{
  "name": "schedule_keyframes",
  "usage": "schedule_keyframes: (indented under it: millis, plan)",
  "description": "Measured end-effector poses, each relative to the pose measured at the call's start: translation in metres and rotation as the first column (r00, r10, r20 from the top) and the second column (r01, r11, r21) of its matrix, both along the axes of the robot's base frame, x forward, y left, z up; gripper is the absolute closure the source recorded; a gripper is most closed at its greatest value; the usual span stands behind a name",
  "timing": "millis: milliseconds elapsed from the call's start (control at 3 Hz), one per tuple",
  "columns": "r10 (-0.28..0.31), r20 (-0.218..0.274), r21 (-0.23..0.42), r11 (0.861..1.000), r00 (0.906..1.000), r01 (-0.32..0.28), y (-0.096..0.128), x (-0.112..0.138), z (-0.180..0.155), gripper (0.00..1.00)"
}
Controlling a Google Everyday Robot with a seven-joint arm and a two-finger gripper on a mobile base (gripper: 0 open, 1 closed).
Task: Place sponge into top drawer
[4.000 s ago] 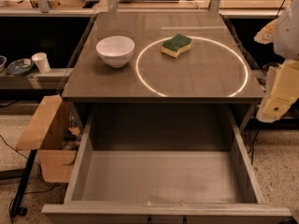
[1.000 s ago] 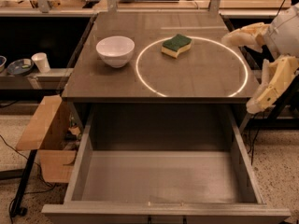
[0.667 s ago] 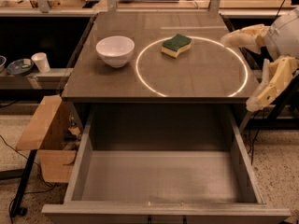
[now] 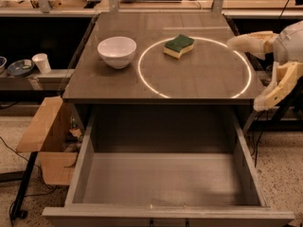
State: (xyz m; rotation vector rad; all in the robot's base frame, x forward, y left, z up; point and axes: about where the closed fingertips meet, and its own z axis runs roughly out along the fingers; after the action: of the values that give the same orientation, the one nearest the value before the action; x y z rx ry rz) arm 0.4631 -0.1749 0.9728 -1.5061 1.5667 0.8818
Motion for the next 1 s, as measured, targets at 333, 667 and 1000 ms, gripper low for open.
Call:
schedule_keyframes:
  millis: [333,667,1000]
  plan:
    - [0.007,-0.002,0.016,1.0,1.0,-0.007,0.0011,0.0011,0.0003,0.0]
    - [0.023,-0.007,0.057,0.998,0.9997,-0.023,0.0036,0.0038,0.0012,0.0]
    - [0.056,-0.03,0.097,0.994,0.998,-0.053,0.0072,0.0064,0.0004,0.0]
